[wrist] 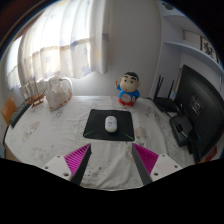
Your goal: Arrange mouse
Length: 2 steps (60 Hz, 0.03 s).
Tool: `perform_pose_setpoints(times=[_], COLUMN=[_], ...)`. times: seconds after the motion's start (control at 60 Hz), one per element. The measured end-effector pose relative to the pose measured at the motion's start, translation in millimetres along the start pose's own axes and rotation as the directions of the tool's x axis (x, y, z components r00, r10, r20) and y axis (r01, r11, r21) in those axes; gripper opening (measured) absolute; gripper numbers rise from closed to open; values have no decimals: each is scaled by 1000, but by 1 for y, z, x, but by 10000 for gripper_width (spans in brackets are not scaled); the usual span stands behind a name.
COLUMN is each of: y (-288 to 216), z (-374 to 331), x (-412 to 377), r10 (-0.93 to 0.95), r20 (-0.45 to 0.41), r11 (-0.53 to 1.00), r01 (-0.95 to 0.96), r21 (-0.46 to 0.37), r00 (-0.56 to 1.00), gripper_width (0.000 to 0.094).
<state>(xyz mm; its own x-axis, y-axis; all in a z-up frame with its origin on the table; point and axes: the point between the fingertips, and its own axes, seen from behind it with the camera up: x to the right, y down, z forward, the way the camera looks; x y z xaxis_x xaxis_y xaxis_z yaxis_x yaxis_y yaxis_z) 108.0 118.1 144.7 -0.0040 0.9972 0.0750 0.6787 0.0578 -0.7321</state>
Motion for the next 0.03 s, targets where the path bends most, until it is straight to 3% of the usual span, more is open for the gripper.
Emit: perform_pose_setpoints(times=[0.033], y=[0], z=[0], x=[-4], r10=[16], r20=[9], r11=[1000], r01=[-16], r21=[-3], r00=[1000], gripper_width=[843])
